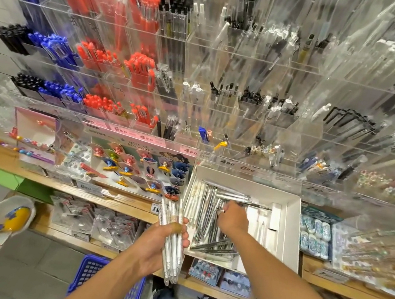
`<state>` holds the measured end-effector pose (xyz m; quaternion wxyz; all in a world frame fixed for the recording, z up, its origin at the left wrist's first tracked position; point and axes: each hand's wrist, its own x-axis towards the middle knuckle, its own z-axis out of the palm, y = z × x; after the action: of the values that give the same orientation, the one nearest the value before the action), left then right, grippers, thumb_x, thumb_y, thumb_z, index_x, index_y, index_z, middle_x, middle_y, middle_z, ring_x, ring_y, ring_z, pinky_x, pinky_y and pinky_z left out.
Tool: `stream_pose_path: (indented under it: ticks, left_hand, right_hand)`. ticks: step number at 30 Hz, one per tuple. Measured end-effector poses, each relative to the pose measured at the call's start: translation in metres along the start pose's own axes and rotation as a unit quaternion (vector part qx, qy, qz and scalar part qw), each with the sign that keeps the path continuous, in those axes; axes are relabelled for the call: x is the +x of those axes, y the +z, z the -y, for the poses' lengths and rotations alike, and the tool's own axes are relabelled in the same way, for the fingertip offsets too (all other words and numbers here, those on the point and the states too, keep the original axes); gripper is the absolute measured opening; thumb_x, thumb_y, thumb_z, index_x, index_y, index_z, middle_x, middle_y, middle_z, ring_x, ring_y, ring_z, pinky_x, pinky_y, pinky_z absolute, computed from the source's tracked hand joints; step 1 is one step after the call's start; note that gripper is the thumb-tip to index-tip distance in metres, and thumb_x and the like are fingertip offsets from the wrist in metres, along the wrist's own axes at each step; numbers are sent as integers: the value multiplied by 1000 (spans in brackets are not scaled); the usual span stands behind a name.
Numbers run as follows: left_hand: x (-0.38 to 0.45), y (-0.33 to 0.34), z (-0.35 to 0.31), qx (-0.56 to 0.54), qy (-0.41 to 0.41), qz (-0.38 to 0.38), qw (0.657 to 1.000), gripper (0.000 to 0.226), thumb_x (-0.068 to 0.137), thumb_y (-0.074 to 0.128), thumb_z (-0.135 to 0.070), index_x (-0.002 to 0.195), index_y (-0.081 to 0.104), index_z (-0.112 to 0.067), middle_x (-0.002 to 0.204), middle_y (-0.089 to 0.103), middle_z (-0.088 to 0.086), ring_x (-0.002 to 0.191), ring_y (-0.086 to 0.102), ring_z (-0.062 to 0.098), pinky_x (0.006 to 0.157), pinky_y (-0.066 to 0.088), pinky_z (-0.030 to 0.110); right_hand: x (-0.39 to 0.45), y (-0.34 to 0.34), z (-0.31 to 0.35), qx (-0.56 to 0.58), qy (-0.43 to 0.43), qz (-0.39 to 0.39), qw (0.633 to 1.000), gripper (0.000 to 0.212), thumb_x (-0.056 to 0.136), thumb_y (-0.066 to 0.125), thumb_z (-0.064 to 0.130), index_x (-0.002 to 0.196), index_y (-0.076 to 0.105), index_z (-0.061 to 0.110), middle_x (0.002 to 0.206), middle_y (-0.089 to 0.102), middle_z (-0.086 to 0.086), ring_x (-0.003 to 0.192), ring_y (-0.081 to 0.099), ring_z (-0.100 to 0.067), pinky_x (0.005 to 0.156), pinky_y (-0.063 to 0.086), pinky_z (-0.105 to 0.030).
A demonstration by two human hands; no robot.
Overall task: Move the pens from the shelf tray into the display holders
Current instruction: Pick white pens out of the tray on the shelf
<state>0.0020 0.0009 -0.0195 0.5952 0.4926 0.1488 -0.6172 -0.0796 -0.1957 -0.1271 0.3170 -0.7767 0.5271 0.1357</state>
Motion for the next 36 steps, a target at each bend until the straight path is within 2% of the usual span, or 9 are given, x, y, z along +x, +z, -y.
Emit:
stream_pose_path:
  ticks: [5,10,15,18,21,23,25,30,36]
  left_hand:
    - [4,3,2,17,6,-16,1000,31,90,60,1,121,60,3,84,66,17,74,68,28,87,52,47]
    - [5,13,1,44,-3,-18,999,36,88,64,2,123,56,6,94,67,20,79,69,28,68,60,37]
    - [1,22,-2,20,-18,39,999,39,80,73,-10,114,61,3,81,64,12,68,62,23,69,54,38]
    - [-2,23,-1,10,-16,61,998,38,84,72,-15,118,61,-1,80,62,12,64,59,23,62,54,36]
    - [-4,20,-1,70,16,51,996,49,84,74,-13,127,58,4,89,70,20,76,64,29,83,56,48]
    - [-8,18,1,93,31,46,994,49,82,75,-10,126,57,2,80,72,9,69,67,21,78,58,43]
    - [-11,16,2,95,34,57,993,41,82,74,-8,119,59,-2,76,71,4,61,65,15,61,56,34]
    - [-15,8,1,72,25,32,997,41,79,75,-2,116,57,3,77,63,11,62,57,20,57,51,32]
    - [-16,-17,-5,39,38,16,998,33,75,75,0,105,64,8,87,67,20,71,65,27,65,55,40]
  right_hand:
    - [-7,-25,-6,154,-35,50,986,4,95,61,22,93,58,21,97,60,2,83,58,-17,71,45,-25]
    - [-42,-74,3,425,-100,72,897,6,92,67,18,96,68,21,72,68,5,66,60,-11,63,48,-27]
    - [-75,-88,26,456,-154,182,857,10,91,65,7,99,65,13,70,69,7,61,61,-5,62,50,-21]
    - [-83,-80,33,453,-144,195,858,11,90,66,6,100,65,11,68,68,9,63,61,-5,64,50,-22]
    - [-86,-71,35,466,-121,195,854,13,89,68,8,102,65,10,72,67,5,64,59,-7,64,50,-23]
    - [-87,-66,38,473,-116,195,851,14,88,68,8,102,64,9,76,66,1,65,59,-9,63,50,-24]
    - [-89,-59,42,471,-120,194,852,15,87,70,9,101,65,8,76,66,1,64,59,-9,62,51,-23]
    - [-81,-47,50,474,-114,178,854,14,87,70,17,100,69,13,85,74,2,67,65,-8,63,52,-20]
    - [-41,1,45,209,-28,84,974,16,93,59,10,79,66,6,93,66,0,70,64,-12,77,59,-31]
